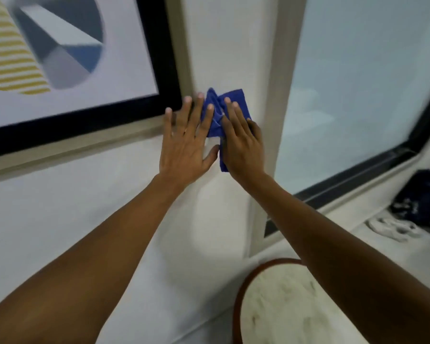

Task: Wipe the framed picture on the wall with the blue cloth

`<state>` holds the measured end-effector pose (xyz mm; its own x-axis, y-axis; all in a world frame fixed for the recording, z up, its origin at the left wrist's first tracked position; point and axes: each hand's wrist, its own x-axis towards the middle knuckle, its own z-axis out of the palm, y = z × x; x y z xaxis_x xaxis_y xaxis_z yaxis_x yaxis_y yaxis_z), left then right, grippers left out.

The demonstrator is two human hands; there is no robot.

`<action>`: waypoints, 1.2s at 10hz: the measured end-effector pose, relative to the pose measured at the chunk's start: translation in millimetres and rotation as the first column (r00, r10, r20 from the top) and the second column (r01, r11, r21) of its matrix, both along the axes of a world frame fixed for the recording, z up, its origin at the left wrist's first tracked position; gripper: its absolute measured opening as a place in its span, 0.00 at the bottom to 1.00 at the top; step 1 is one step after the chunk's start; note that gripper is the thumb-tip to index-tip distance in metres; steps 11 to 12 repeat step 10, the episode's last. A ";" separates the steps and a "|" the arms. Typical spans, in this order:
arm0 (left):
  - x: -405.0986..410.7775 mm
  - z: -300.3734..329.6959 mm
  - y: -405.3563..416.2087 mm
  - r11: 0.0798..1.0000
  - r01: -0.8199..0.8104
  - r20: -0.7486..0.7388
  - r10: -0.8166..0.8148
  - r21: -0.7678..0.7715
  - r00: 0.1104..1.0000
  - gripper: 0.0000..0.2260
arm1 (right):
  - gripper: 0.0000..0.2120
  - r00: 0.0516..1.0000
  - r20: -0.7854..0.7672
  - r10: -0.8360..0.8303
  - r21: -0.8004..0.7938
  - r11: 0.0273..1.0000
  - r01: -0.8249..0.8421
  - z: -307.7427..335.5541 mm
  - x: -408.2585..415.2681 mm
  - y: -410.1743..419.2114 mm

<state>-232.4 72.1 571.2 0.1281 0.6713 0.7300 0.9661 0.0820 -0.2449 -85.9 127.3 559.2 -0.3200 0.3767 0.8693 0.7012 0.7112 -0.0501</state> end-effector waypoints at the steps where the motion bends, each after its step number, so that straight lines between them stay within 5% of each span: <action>1: 60.9 -81.9 24.9 0.974 0.122 -0.042 -0.132 -0.189 0.990 0.38 | 0.22 0.997 0.015 -0.070 -0.223 0.972 0.071 -93.2 71.6 -2.0; 2: 106.1 -160.7 30.2 0.893 0.233 0.009 -0.249 -0.384 0.969 0.38 | 0.24 0.986 0.087 -0.144 -0.377 0.911 0.166 -173.3 127.0 -12.3; 3: 165.7 -301.6 17.2 0.686 0.422 0.192 -0.388 -0.593 0.901 0.36 | 0.37 0.937 0.294 -0.191 -0.627 0.701 0.339 -305.4 201.0 -48.8; 4: 201.4 -416.9 4.2 0.488 0.471 0.280 -0.414 -0.735 0.866 0.35 | 0.38 0.917 0.371 -0.145 -0.770 0.504 0.391 -410.5 242.1 -74.7; 5: 232.0 -575.6 -12.0 0.078 0.324 0.238 -0.524 -0.943 0.818 0.34 | 0.28 0.867 0.494 0.070 -0.844 0.275 0.459 -565.4 286.1 -118.3; 6: 238.8 -661.9 -19.3 -0.035 0.284 0.247 -0.603 -0.958 0.759 0.33 | 0.29 0.855 0.503 0.129 -0.862 0.144 0.485 -643.1 300.8 -149.0; 7: 240.2 -726.3 -33.6 0.088 0.318 0.209 -0.585 -0.944 0.783 0.30 | 0.31 0.872 0.489 -0.019 -0.855 0.186 0.484 -705.3 300.1 -176.2; 8: 241.4 -728.3 -43.5 0.141 0.328 0.194 -0.568 -0.934 0.799 0.30 | 0.32 0.866 0.500 -0.001 -0.852 0.180 0.492 -707.8 298.7 -181.0; 10: 262.7 -662.5 -35.0 0.091 0.154 0.092 -0.482 -0.984 0.872 0.29 | 0.32 0.832 0.518 0.199 -0.850 0.007 0.527 -653.9 296.6 -146.0; 12: 262.7 -662.5 -35.0 0.091 0.154 0.092 -0.482 -0.984 0.872 0.29 | 0.32 0.832 0.518 0.199 -0.850 0.007 0.527 -653.9 296.6 -146.0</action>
